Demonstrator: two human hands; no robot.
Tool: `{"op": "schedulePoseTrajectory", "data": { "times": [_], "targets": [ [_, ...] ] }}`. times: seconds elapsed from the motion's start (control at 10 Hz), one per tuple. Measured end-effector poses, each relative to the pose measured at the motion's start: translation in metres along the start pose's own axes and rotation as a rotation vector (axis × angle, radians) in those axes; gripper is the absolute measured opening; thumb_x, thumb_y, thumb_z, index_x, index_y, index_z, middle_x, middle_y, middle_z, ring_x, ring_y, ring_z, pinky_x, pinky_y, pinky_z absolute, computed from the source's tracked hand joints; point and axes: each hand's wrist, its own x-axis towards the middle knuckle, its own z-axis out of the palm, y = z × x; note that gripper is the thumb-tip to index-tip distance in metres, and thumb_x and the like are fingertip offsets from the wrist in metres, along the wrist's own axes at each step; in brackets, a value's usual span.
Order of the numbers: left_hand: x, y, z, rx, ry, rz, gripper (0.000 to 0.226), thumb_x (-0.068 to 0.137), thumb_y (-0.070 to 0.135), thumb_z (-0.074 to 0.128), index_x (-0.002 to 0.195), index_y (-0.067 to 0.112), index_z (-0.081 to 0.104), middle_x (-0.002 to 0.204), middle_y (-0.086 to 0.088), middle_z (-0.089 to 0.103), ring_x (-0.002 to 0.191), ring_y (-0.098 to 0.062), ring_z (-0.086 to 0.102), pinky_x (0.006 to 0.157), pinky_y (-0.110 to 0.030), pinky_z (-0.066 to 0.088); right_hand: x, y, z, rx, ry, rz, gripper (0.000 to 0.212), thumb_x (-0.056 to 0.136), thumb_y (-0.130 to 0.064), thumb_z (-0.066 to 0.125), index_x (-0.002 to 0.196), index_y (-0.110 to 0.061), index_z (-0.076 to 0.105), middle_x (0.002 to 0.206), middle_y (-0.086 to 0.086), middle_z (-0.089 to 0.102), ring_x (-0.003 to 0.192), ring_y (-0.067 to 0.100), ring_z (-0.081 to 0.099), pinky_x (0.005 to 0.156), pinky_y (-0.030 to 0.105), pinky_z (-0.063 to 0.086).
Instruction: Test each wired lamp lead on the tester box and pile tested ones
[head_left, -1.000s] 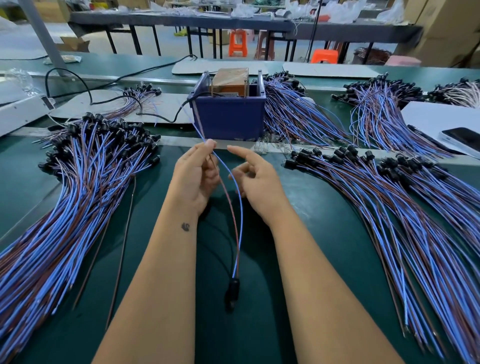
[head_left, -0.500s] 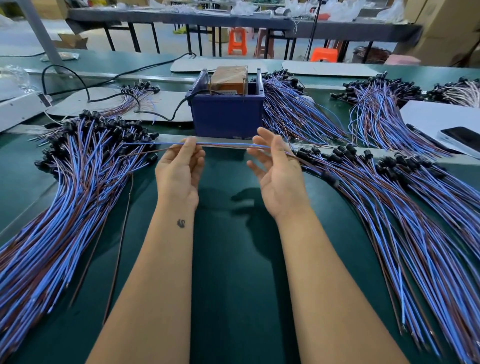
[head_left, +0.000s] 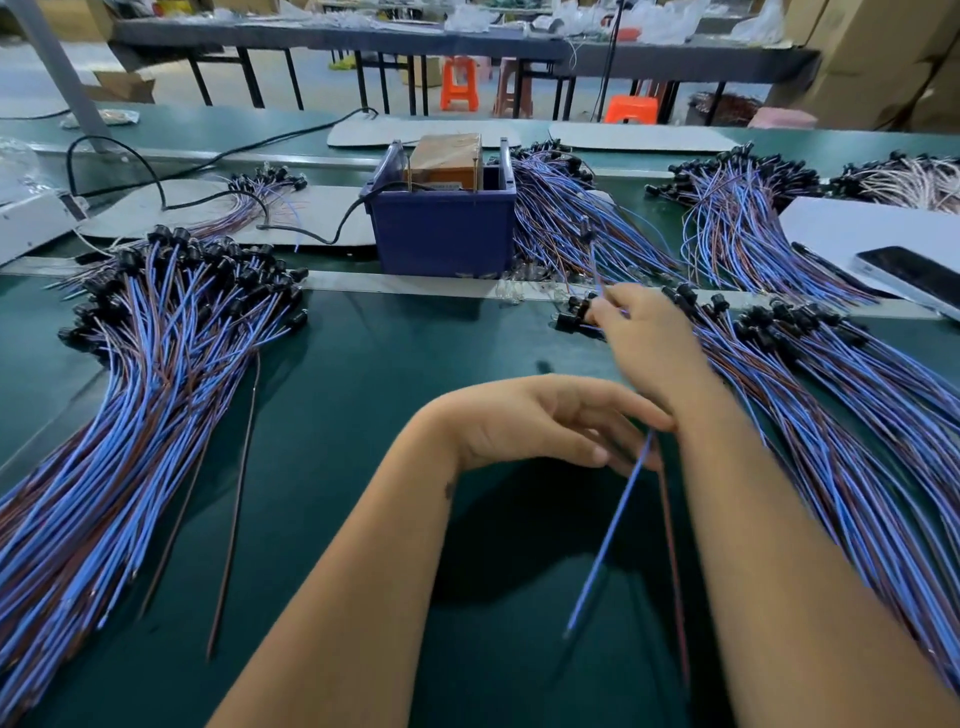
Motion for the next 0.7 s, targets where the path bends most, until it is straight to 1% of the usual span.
{"op": "schedulePoseTrajectory", "data": {
  "times": [0.1,0.2,0.3,0.4,0.5,0.6,0.7],
  "targets": [
    [0.013,0.001,0.011,0.036,-0.056,-0.022,0.043,0.100,-0.008,0.042,0.139,0.010,0.044,0.132,-0.031,0.056,0.104,-0.020,0.062,0.105,-0.035,0.046,0.008,0.011,-0.046,-0.207,-0.024,-0.066,0.023,0.098,-0.035,0.051,0.087,-0.018,0.063,0.077,0.000,0.059,0.072,0.020,0.053,0.064,0.033,0.040],
    [0.019,0.001,0.015,0.004,0.083,-0.079,0.032,0.103,0.007,0.047,0.125,0.027,0.058,0.118,-0.012,0.070,0.095,-0.013,0.067,0.086,-0.022,0.051,0.019,0.026,-0.078,-0.408,-0.073,-0.054,0.020,0.097,-0.039,0.052,0.088,-0.026,0.064,0.085,-0.002,0.062,0.078,0.022,0.056,0.072,0.037,0.046],
    [0.021,-0.005,0.012,-0.054,0.467,-0.079,0.030,0.100,0.007,0.046,0.108,0.029,0.066,0.094,0.005,0.074,0.079,-0.006,0.066,0.065,-0.014,0.049,0.022,0.041,-0.082,-0.554,-0.133,0.019,0.012,0.093,-0.038,0.059,0.097,-0.031,0.068,0.093,-0.002,0.057,0.086,0.023,0.053,0.072,0.034,0.042],
    [0.022,-0.018,0.002,-0.034,0.878,-0.084,0.033,0.093,-0.001,0.042,0.095,0.021,0.067,0.078,0.004,0.069,0.058,-0.006,0.056,0.052,-0.017,0.042,0.016,0.057,-0.068,-0.562,-0.203,0.080,0.014,0.092,-0.036,0.062,0.104,-0.032,0.068,0.106,0.003,0.063,0.095,0.026,0.056,0.079,0.035,0.047],
    [0.022,-0.028,-0.001,-0.055,0.991,-0.081,0.033,0.091,0.002,0.041,0.089,0.023,0.067,0.071,0.005,0.067,0.053,-0.008,0.050,0.049,-0.015,0.039,0.006,0.066,-0.051,-0.546,-0.130,0.106,0.019,0.096,-0.033,0.055,0.113,-0.031,0.064,0.114,0.005,0.063,0.101,0.028,0.058,0.077,0.035,0.047],
    [0.024,-0.033,0.001,0.056,0.966,-0.093,0.034,0.089,0.005,0.043,0.085,0.028,0.068,0.068,0.009,0.067,0.052,-0.008,0.048,0.048,-0.013,0.039,0.001,0.071,-0.037,-0.582,-0.028,0.102,0.024,0.099,-0.030,0.049,0.118,-0.027,0.063,0.114,0.009,0.060,0.102,0.033,0.058,0.072,0.034,0.039],
    [0.024,-0.037,0.004,0.113,0.962,-0.096,0.036,0.085,0.007,0.043,0.079,0.033,0.067,0.069,0.009,0.067,0.053,-0.007,0.048,0.050,-0.011,0.040,0.000,0.061,-0.035,-0.659,-0.014,0.126,0.028,0.098,-0.029,0.047,0.119,-0.024,0.065,0.115,0.013,0.060,0.105,0.035,0.056,0.075,0.036,0.041]
  ]
}}
